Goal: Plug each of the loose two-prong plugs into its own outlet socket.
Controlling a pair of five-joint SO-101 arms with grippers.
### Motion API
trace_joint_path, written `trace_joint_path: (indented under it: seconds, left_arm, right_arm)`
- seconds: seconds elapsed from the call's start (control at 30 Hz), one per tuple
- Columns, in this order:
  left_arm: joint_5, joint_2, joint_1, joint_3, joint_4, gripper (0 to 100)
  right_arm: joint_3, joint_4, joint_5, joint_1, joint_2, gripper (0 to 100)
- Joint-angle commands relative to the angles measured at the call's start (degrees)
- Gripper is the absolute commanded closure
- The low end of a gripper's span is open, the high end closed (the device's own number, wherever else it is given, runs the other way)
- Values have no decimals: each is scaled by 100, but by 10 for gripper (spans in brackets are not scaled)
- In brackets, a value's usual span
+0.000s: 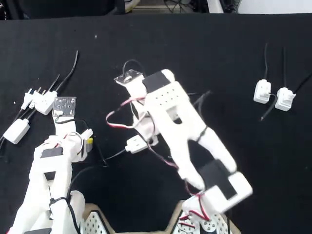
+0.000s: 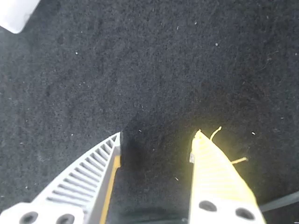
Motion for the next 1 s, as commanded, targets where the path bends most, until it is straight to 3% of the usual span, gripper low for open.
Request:
trace_joint_path:
  seconds: [0.0, 0.13, 0.47, 0.57, 0.73, 0.97]
  left_arm:
    - [53, -132, 215, -84, -44, 758]
    - [53, -132, 725, -127, -35, 758]
    - [53, -105, 2009, -497, -35, 758]
    - [53, -62, 2369, -505, -44, 758]
    - [53, -88, 3125, -400, 97, 758]
    - [62, -123, 4145, -453, 281, 758]
  right_arm:
    - [541, 62, 281, 88, -743, 988]
    - [1112, -114, 668, 809, -1235, 988]
    - [1235, 149, 2743, 4281, -2615, 988]
    - [1358, 149, 3279, 5020, -2721, 988]
    - [1622, 149, 3824, 5556, -2747, 988]
    - [1640, 141, 4044, 5908, -2747, 988]
